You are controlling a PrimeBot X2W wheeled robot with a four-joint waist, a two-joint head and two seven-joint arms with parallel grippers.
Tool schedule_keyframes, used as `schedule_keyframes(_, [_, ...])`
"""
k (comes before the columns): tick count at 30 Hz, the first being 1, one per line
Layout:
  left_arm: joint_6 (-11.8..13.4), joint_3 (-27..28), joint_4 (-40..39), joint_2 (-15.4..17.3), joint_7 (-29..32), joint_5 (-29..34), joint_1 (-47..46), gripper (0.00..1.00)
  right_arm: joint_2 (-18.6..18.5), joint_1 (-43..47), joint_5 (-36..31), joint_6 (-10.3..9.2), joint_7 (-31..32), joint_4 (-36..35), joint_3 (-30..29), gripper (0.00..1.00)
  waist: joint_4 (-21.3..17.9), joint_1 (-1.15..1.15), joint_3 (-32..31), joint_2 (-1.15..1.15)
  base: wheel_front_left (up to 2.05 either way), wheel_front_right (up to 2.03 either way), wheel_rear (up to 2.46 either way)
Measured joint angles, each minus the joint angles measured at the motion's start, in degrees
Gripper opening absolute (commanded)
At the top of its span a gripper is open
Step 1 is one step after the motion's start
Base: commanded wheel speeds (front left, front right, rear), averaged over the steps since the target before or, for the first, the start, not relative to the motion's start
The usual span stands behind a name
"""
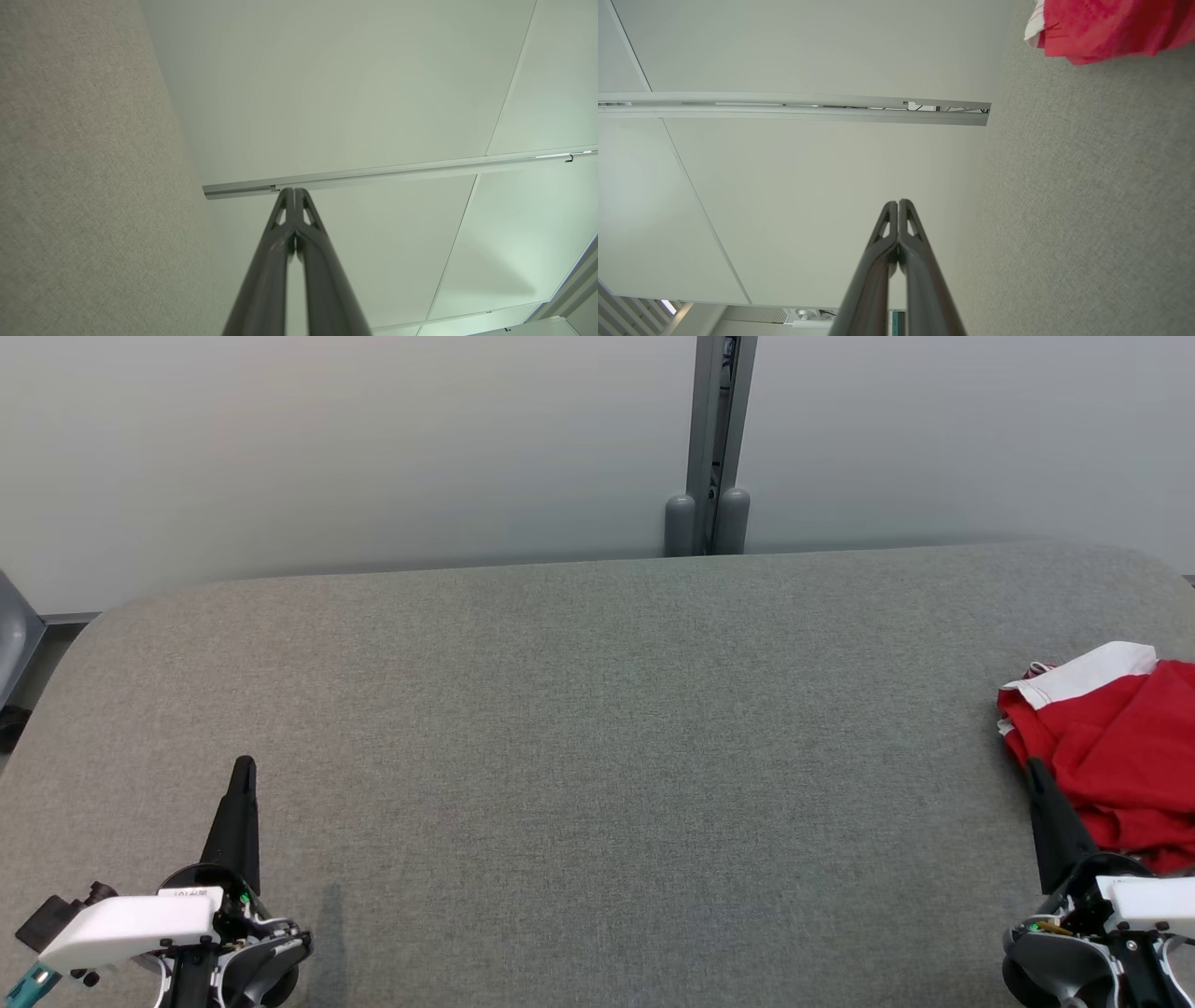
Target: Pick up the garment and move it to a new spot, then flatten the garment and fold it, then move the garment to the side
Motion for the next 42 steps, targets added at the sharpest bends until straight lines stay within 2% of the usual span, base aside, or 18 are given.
schedule_keyframes(42, [0.0,0.08,0.0,-0.05,0.05,0.09,0.0,0.0,0.0,0.0,0.01,0.0,0.0,0.01,0.0,0.0,0.0,0.0,0.0,0.0,0.0,0.0,0.0])
